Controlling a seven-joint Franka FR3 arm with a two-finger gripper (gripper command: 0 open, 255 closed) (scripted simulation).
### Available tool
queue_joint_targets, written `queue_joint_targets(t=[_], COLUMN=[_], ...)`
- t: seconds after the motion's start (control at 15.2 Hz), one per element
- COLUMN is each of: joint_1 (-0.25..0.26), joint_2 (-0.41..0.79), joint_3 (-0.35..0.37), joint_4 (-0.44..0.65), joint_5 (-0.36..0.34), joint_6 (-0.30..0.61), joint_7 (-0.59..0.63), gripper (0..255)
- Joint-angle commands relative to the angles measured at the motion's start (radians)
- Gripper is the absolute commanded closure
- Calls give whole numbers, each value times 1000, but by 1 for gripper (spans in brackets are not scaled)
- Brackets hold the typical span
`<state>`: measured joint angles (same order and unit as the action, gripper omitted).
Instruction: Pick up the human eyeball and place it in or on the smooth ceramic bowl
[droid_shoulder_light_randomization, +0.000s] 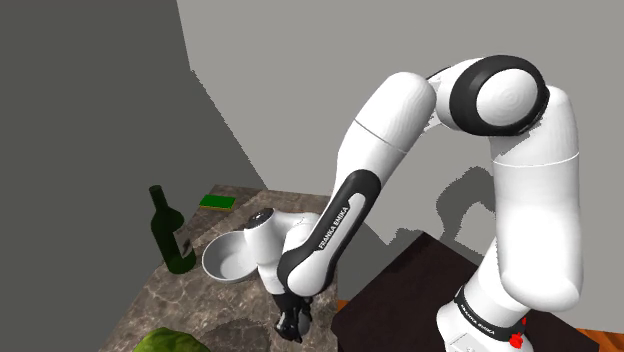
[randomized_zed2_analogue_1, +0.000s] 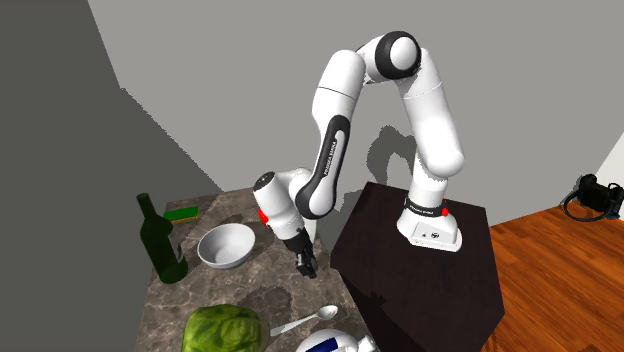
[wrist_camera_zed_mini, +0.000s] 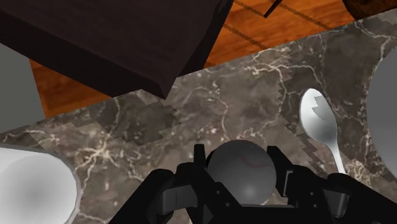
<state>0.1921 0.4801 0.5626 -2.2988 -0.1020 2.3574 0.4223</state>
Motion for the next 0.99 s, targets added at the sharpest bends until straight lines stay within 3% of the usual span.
queue_joint_targets(t=[0.0, 0.92], joint_1=[-11, -75], joint_2=[-28, -219], joint_3=[15, 96], joint_4=[-2, -7], joint_5=[17, 141], joint_6=[-25, -186], joint_7=[-8, -72], gripper=[255, 255])
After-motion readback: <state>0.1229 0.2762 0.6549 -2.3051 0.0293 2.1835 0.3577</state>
